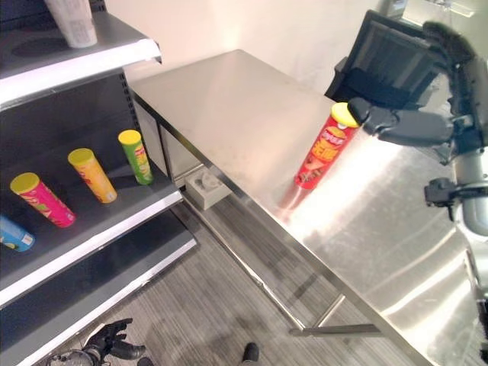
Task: Put the goods on the table back onto the shelves and tidy them up.
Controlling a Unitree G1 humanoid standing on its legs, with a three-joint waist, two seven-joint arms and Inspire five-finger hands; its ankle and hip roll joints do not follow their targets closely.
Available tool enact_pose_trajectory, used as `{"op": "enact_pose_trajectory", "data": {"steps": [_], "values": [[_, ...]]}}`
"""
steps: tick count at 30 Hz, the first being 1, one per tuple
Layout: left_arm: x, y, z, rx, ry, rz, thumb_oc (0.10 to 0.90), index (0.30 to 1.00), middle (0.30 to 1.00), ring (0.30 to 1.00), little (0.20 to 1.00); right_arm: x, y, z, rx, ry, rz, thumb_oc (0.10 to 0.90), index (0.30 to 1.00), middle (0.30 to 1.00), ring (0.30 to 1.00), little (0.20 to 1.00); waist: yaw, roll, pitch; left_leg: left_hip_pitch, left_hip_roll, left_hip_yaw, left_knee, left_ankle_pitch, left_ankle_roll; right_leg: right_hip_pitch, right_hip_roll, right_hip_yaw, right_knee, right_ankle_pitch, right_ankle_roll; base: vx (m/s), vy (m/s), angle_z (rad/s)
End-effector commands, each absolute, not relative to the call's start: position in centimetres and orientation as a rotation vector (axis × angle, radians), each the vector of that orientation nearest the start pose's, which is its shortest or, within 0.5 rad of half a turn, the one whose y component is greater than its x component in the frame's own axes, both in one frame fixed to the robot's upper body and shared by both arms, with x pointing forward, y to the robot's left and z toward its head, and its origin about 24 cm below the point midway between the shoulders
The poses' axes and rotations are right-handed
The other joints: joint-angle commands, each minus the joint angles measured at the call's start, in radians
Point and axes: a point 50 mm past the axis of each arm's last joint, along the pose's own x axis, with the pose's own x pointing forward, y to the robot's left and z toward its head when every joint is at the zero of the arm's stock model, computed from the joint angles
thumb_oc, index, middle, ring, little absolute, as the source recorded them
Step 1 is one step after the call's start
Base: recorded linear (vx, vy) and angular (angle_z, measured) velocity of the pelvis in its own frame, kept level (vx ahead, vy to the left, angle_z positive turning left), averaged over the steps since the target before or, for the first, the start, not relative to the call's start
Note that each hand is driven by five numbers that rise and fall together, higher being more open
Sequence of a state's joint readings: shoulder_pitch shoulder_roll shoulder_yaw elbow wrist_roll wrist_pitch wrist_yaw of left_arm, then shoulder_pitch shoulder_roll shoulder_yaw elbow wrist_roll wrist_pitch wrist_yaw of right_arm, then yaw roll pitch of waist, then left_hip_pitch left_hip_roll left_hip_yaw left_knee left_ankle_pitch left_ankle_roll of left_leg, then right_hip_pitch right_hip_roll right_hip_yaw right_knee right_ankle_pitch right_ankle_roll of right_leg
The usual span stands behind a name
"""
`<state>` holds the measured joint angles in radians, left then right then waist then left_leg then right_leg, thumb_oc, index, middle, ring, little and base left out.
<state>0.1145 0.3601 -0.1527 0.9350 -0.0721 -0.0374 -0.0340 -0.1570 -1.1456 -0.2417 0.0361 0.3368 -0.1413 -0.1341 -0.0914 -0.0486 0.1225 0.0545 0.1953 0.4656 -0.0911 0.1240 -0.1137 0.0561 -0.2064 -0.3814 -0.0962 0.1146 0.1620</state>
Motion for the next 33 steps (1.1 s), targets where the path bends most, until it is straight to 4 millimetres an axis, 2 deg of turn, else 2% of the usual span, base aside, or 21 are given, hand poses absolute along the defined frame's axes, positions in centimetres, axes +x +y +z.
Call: {"op": "enact_pose_trajectory", "data": {"steps": [1, 7, 25, 33], "values": [[12.8, 27.9, -12.3, 0.405, 0.959, 0.023, 0.800, 0.900, 0.900, 0.900, 0.900, 24.8, -34.4, 29.7, -0.742, -0.632, -0.404, 0.800, 0.900, 0.900, 0.900, 0.900, 0.035, -0.051, -0.032, 0.050, 0.023, -0.007, 0.004, -0.097, -0.025, 0.014, 0.017, 0.011, 0.009, -0.056, 0.041, 0.01, -0.056, 0.12], [12.5, 27.6, -12.5, 0.405, 0.975, 0.007, 0.800, 0.900, 0.900, 0.900, 0.900, 25.7, -35.4, 28.4, -0.730, -0.556, -0.440, 0.800, 0.900, 0.900, 0.900, 0.900, 0.048, -0.036, -0.021, 0.037, 0.040, -0.024, 0.004, -0.077, -0.039, 0.018, 0.033, -0.008, 0.009, -0.070, 0.030, 0.01, -0.065, 0.12], [12.6, 27.3, -12.6, 0.421, 0.976, -0.016, 0.800, 0.900, 0.900, 0.900, 0.900, 26.6, -37.5, 28.1, -0.701, -0.483, -0.541, 0.800, 0.900, 0.900, 0.900, 0.900, 0.072, -0.018, 0.005, -0.010, 0.073, -0.075, 0.004, -0.036, -0.065, 0.008, 0.062, -0.034, 0.009, -0.096, 0.009, 0.01, -0.051, 0.09], [12.6, 27.2, -12.6, 0.425, 0.972, -0.022, 0.800, 0.900, 0.900, 0.900, 0.900, 27.4, -37.7, 28.6, -0.664, -0.480, -0.549, 0.800, 0.900, 0.900, 0.900, 0.900, 0.079, -0.013, 0.015, -0.018, 0.076, -0.085, 0.004, -0.031, -0.070, 0.007, 0.067, -0.040, 0.009, -0.099, 0.004, 0.00, -0.008, 0.01]]}}
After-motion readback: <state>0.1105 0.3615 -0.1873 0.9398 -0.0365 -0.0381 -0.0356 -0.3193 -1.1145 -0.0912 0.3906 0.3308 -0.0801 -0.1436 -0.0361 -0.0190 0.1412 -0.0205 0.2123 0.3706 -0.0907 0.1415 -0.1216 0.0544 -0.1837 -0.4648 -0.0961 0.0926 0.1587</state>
